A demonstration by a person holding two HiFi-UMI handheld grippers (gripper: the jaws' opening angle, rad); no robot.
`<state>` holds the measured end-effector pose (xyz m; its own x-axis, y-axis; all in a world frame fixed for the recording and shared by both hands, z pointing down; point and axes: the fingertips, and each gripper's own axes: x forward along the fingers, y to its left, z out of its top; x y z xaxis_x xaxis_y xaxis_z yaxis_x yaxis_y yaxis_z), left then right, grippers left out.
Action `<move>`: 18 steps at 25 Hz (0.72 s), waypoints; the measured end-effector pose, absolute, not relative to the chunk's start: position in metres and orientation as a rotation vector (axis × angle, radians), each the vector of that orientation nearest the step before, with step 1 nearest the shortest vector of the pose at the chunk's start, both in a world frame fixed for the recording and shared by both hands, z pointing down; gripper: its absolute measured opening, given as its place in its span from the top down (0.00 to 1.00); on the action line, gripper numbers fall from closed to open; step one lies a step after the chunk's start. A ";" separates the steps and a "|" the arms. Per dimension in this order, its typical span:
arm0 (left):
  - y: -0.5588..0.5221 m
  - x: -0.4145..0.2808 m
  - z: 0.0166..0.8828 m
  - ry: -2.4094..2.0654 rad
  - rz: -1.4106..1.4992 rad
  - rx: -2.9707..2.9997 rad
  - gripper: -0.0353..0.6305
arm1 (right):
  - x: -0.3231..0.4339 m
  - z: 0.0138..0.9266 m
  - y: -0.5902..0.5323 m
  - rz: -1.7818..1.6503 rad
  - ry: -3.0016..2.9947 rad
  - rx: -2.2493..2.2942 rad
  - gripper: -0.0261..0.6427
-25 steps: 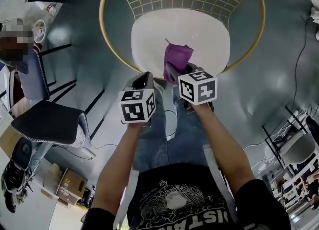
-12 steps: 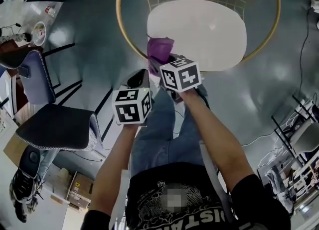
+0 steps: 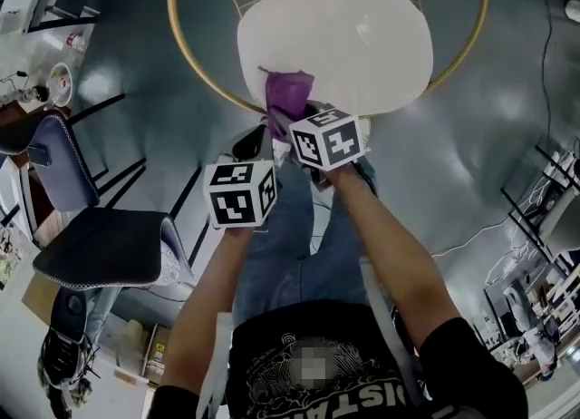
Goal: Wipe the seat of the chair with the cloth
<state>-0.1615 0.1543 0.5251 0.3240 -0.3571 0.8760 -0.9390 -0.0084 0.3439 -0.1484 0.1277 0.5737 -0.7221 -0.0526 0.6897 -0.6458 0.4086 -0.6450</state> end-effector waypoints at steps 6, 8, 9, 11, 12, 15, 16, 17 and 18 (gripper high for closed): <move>0.155 -0.129 0.529 -1.200 0.718 1.573 0.95 | -0.113 0.582 0.128 1.324 -2.052 0.630 0.86; 0.155 -0.121 0.529 -1.202 0.720 1.568 0.96 | -0.104 0.583 0.127 1.322 -2.047 0.632 0.86; 0.156 -0.117 0.529 -1.204 0.720 1.565 0.95 | -0.098 0.584 0.126 1.317 -2.046 0.632 0.86; 0.157 -0.109 0.529 -1.209 0.718 1.556 0.96 | -0.087 0.586 0.126 1.308 -2.043 0.631 0.86; 0.158 -0.104 0.529 -1.211 0.717 1.552 0.96 | -0.081 0.588 0.125 1.304 -2.041 0.630 0.86; 0.158 -0.089 0.530 -1.214 0.718 1.547 0.95 | -0.061 0.593 0.121 1.292 -2.033 0.639 0.86; 0.159 -0.085 0.530 -1.214 0.719 1.546 0.95 | -0.054 0.594 0.120 1.287 -2.030 0.643 0.86; 0.159 -0.080 0.531 -1.213 0.720 1.545 0.95 | -0.048 0.595 0.119 1.281 -2.027 0.645 0.86; 0.160 -0.077 0.531 -1.213 0.721 1.542 0.95 | -0.042 0.595 0.118 1.274 -2.025 0.647 0.86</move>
